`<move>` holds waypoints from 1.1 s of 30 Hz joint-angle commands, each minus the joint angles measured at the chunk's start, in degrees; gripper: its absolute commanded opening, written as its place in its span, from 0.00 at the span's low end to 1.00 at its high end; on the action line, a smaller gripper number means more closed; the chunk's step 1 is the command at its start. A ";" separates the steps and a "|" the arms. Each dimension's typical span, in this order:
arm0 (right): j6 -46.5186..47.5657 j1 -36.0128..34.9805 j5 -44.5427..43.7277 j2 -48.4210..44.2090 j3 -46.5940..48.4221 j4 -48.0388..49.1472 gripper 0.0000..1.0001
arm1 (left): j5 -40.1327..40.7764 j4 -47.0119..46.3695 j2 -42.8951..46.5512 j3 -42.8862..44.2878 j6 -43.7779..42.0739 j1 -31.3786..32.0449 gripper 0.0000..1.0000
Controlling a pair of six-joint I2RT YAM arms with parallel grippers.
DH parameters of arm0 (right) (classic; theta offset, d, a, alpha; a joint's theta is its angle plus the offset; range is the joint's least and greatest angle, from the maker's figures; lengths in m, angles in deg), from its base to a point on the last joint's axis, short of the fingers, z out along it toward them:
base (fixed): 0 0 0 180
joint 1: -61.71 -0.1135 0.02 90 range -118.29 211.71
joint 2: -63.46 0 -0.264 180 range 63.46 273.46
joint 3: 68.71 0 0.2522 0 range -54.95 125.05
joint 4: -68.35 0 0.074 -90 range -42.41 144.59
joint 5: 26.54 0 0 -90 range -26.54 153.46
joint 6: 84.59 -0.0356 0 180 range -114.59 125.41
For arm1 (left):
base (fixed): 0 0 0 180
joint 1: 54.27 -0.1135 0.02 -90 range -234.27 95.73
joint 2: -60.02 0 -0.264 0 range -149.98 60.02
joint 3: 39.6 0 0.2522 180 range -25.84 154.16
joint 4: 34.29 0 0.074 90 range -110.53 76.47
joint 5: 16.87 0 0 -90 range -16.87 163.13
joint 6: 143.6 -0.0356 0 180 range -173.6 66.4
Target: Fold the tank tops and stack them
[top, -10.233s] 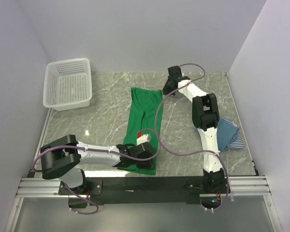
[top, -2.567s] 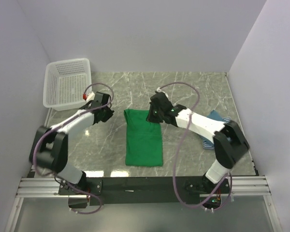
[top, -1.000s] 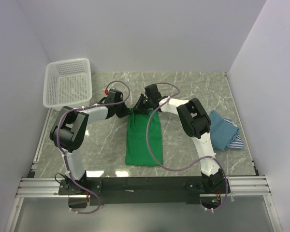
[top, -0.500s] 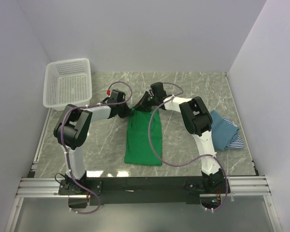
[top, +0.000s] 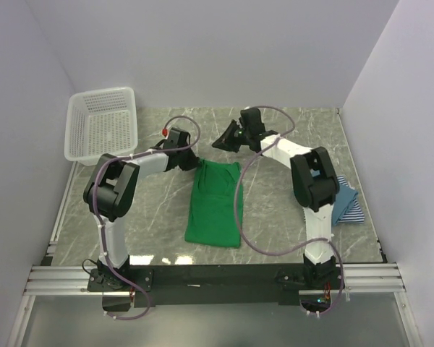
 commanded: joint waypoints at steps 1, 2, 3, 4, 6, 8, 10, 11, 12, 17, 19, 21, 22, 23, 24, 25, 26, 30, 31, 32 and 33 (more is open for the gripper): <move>3.64 0.00 -5.33 -9.56 -5.28 -2.65 0.09 | -0.01 0.31 -2.77 3.63 -1.39 0.36 0.17; 4.25 0.00 -6.82 -10.97 -8.60 -2.91 0.09 | -0.18 0.58 -4.43 4.94 -1.47 0.36 0.16; 4.43 -0.18 -7.53 -13.68 -10.38 -3.18 0.09 | -0.27 1.63 -5.23 5.56 -1.48 0.44 0.16; 4.95 -0.09 -8.06 -15.02 -11.96 -3.35 0.09 | -0.01 1.98 -5.94 6.18 -1.48 0.53 0.15; 6.27 -0.35 -10.87 -18.88 -16.27 -5.28 0.08 | 0.52 2.78 -7.00 7.15 -1.48 0.71 0.16; 7.67 -0.53 -13.24 -21.43 -19.96 -6.60 0.08 | 1.49 2.78 -6.39 7.06 -1.21 0.97 0.19; 8.47 -0.79 -14.56 -25.12 -24.08 -7.83 0.08 | 1.40 1.90 -5.42 6.62 -1.04 0.97 0.23; 9.34 -1.14 -15.35 -26.44 -25.50 -8.19 0.08 | 1.31 1.73 -4.11 6.53 -1.12 0.97 0.25; 9.79 -1.41 -17.28 -29.33 -26.91 -9.15 0.08 | 1.22 1.55 -3.06 6.53 -1.47 0.97 0.27; 10.84 -2.90 -19.92 -37.96 -37.54 -9.77 0.09 | -1.04 -0.91 5.46 5.22 -4.63 0.97 0.41; 10.67 -3.78 -21.24 -41.56 -41.57 -10.30 0.10 | -1.85 -0.74 7.58 5.30 -6.48 0.97 0.43; 10.15 -4.65 -22.04 -45.59 -44.40 -10.30 0.10 | -2.03 0.14 11.27 4.08 -6.92 0.97 0.44; 9.62 -5.97 -23.08 -46.92 -46.76 -10.65 0.10 | -1.42 0.75 12.67 2.33 -6.75 0.97 0.44; 8.75 -7.02 -23.70 -48.41 -47.91 -11.09 0.10 | -0.63 2.67 15.73 1.10 -6.49 1.06 0.44; 8.30 -8.60 -25.02 -51.30 -48.80 -11.79 0.11 | 1.55 3.74 17.50 -0.39 -5.18 1.32 0.43; 7.51 -11.40 -26.33 -52.63 -50.37 -12.66 0.11 | 2.88 4.79 19.35 -4.15 -4.30 1.59 0.43; 5.85 -13.17 -28.26 -54.04 -51.34 -13.54 0.11 | 4.55 6.02 23.37 -6.19 -3.50 2.11 0.42; -1.18 -23.00 -32.75 -65.10 -58.81 -15.48 0.25 | 16.68 13.76 40.23 -24.28 3.96 9.40 0.41; -1.89 -23.73 -32.85 -66.26 -59.69 -15.57 0.28 | 17.39 14.72 42.63 -27.01 6.67 11.76 0.41; -3.90 -24.86 -33.20 -67.49 -61.53 -15.75 0.29 | 18.44 14.82 45.01 -32.09 7.83 13.00 0.42; -4.70 -26.70 -33.29 -69.33 -62.33 -15.66 0.33 | 18.45 14.91 49.30 -34.57 8.80 14.14 0.43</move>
